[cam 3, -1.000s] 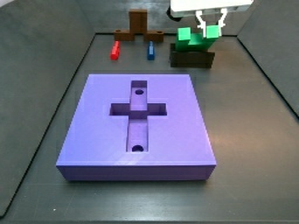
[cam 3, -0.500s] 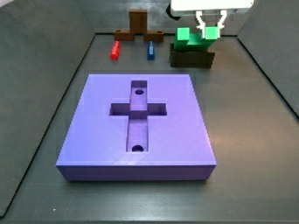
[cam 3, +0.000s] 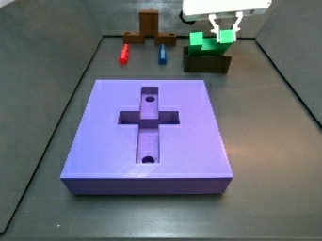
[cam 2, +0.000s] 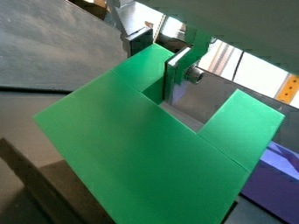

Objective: Pick up the green object. Move up. Place the green object on the fixture. Regrasp the green object. Move to above the board. Insert the green object.
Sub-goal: Place the green object on the fixture.

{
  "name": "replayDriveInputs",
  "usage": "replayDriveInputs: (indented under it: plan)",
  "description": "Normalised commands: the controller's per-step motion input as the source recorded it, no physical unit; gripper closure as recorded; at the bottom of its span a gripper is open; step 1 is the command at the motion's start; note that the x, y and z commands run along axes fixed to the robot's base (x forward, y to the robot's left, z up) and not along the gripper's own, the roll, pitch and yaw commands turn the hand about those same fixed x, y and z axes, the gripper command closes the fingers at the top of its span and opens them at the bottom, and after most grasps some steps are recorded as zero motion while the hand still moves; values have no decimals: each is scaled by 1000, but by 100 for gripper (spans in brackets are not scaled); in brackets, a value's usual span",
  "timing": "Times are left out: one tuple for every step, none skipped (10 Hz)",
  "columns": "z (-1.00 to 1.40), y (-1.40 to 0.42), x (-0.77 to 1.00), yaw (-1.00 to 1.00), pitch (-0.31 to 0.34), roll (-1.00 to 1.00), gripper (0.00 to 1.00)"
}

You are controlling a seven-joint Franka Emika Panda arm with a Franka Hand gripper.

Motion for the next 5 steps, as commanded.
replayDriveInputs:
  plan:
    - [-140, 17, -143, -83, -29, 26, 100]
    - [-120, 6, -63, 0, 0, 31, 100]
    - [-126, 0, 0, 0, 0, 77, 100]
    - [0, 0, -17, 0, 0, 0, 100]
    - [0, 0, -83, 0, -89, 0, 100]
